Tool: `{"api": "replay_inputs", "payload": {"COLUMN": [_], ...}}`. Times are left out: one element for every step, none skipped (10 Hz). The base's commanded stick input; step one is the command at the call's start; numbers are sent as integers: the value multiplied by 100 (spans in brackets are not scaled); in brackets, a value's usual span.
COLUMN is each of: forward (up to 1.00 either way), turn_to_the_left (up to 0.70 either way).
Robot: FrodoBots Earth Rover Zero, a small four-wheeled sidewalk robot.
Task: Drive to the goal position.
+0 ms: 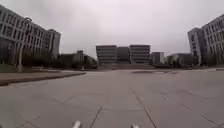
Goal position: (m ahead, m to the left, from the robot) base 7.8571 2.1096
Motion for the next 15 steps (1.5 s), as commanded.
{"api": "replay_inputs", "payload": {"forward": [70,70,70,70,70,70,70,70,70,70,70,70,70,70,70], "turn_to_the_left": [-14,-3,-15,-15,-4,-10,-15,-4,-1,-2,0,0,0,0,0]}}
